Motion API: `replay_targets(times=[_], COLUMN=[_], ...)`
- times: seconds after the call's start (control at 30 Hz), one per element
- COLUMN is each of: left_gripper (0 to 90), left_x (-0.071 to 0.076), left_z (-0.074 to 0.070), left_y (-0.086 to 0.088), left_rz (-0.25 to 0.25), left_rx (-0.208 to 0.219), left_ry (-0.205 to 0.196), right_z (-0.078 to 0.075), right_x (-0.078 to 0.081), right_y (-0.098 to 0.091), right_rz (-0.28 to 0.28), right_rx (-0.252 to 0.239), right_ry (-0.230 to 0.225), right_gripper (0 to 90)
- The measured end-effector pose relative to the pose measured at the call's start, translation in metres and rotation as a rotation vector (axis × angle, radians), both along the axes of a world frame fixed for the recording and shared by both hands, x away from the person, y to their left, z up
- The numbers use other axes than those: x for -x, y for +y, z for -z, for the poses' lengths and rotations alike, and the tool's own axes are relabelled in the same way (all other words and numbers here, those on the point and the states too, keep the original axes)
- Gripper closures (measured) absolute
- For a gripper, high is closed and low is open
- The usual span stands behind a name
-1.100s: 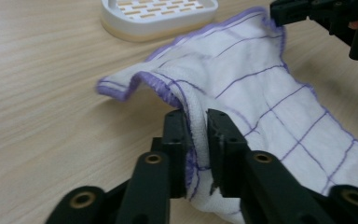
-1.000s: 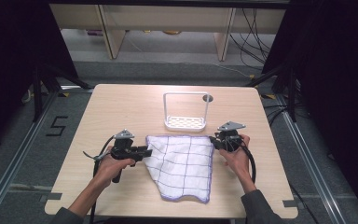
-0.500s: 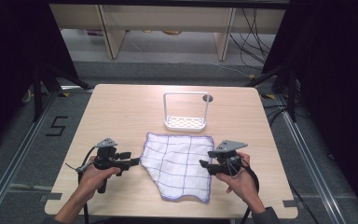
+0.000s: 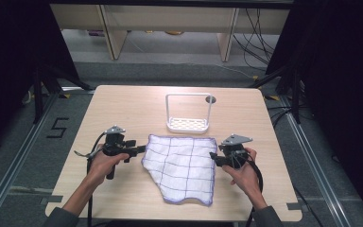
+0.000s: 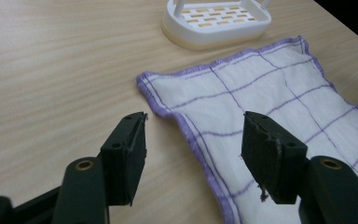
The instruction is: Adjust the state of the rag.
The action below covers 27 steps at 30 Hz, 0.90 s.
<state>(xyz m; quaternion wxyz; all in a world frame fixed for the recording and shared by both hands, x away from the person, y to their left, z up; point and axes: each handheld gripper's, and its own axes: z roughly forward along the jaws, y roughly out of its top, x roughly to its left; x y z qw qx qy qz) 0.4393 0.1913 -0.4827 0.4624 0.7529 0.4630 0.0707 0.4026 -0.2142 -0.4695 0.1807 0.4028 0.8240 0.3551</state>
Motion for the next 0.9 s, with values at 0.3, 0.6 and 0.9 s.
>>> replay_targets(times=[0.3,0.6,0.9], left_gripper=[38.6,32.3,55.5], left_x=[-0.042,-0.065,-0.066], left_z=[0.003,0.020,0.025], left_y=[-0.017,-0.041,-0.050], left_rz=[0.024,0.059,0.138], left_rx=[-0.113,-0.218,-0.299], left_ry=[-0.002,0.022,0.005], right_z=[0.007,0.012,0.026], right_x=[-0.032,-0.060,-0.079], right_y=[0.002,0.004,0.009], right_rz=[0.032,0.055,0.050], right_rx=[0.024,0.021,0.050], right_ry=[0.022,0.047,0.076], right_gripper=[50.4,51.0,53.6])
